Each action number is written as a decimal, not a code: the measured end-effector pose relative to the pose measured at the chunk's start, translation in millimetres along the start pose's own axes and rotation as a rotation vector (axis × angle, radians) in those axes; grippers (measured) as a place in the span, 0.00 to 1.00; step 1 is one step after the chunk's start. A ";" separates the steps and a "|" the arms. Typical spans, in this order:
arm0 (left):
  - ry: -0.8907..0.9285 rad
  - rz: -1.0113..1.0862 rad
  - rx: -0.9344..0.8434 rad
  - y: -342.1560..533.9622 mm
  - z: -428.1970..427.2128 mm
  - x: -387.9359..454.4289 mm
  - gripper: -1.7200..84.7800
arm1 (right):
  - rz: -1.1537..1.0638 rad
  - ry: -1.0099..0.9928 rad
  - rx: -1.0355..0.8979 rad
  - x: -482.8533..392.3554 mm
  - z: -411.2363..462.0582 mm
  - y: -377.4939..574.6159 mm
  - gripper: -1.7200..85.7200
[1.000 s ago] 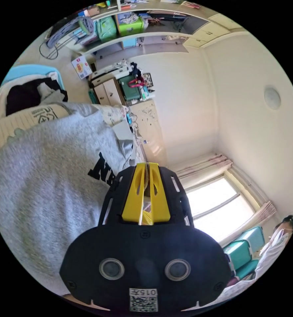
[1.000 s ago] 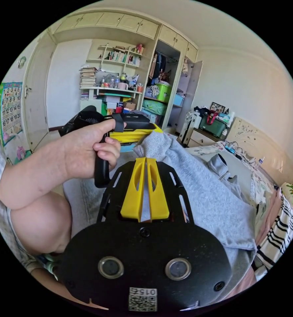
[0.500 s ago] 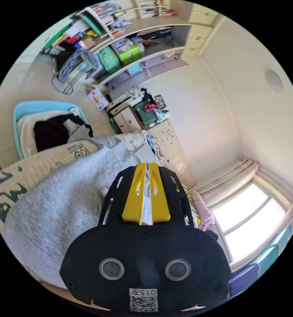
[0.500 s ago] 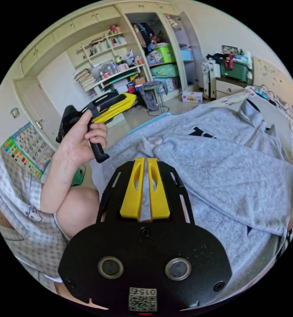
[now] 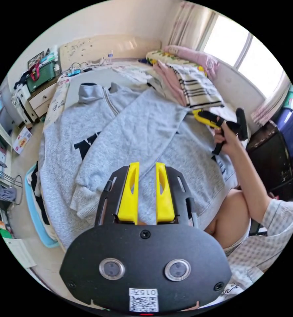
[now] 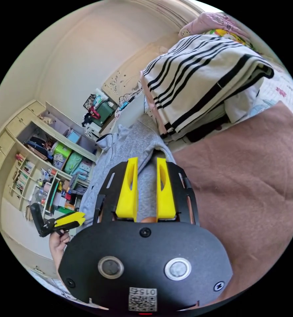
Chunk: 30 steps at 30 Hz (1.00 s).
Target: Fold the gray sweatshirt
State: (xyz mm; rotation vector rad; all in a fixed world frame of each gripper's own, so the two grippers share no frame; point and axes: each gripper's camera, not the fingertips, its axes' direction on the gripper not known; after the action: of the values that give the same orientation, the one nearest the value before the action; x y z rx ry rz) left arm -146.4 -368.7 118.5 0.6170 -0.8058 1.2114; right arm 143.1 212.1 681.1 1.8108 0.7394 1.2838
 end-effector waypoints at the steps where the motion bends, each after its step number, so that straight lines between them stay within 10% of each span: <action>1: -0.012 0.017 -0.039 -2.8 12.3 7.4 0.11 | -0.018 0.018 -0.009 1.0 6.2 0.0 0.12; 19: -0.090 0.133 -0.184 -10.3 64.4 72.5 0.02 | -0.045 0.125 -0.162 46.7 18.8 2.6 0.04; 30: -0.105 0.157 -0.198 -10.6 49.7 82.4 0.02 | -0.034 0.007 0.093 60.6 -40.0 18.7 0.09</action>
State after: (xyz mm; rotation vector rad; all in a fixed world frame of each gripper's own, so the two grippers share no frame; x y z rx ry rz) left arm -134.6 -363.8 214.5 0.4645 -1.0644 1.2301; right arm 125.1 261.8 734.2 1.8604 0.8422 1.2525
